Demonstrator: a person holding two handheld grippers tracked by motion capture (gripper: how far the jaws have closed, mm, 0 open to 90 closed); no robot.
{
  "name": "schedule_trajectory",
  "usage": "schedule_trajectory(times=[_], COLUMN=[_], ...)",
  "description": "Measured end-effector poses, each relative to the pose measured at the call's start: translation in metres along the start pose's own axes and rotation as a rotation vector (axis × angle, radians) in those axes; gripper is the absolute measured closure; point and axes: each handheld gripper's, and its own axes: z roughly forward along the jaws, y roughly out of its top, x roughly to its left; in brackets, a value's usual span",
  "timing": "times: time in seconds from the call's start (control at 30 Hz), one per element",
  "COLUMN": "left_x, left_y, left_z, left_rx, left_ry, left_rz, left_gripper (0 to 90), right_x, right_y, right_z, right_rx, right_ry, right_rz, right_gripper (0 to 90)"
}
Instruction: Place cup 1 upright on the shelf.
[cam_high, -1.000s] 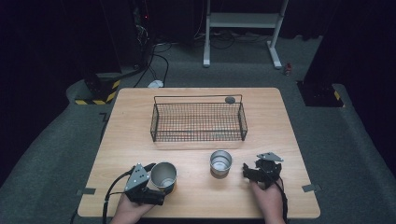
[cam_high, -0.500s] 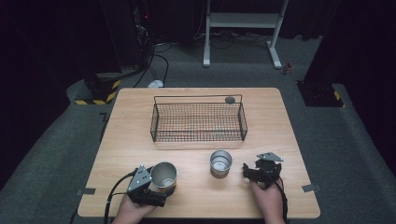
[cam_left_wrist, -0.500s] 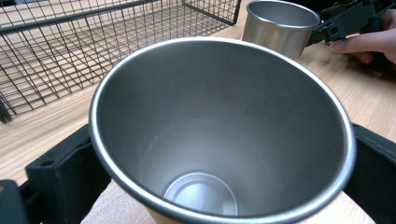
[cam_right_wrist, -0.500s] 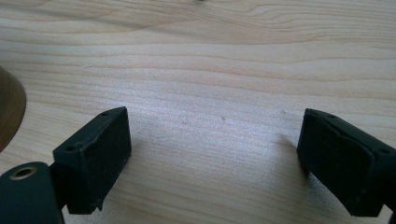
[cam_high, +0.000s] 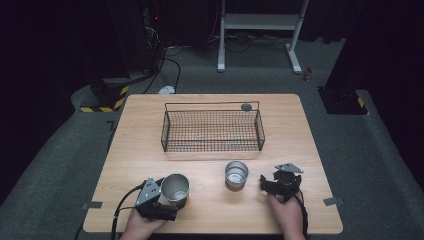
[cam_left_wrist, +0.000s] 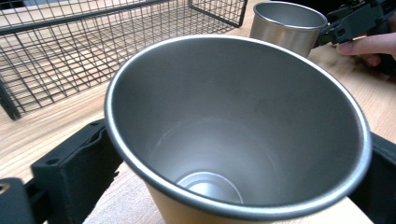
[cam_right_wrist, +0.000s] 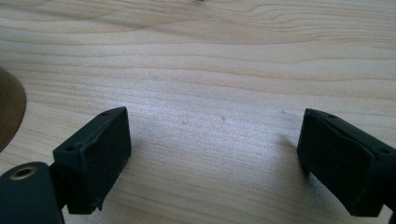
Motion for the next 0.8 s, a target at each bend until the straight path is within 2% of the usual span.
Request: schedule_trajectory(times=[0.37,0.8], left_x=[-0.0015,-0.0022], left_y=[-0.0004,-0.0005], left_z=[-0.0018,-0.0024], left_rx=[-0.032,-0.035], left_ry=[-0.009,-0.011], left_rz=[0.003,0.007], left_gripper=[12.3,13.4], right_x=[0.0,0.0], right_y=[0.0,0.0], right_z=[0.0,0.0], right_rx=[0.0,0.0], right_ry=[0.0,0.0], right_rz=[0.0,0.0], right_gripper=[9.7,9.8])
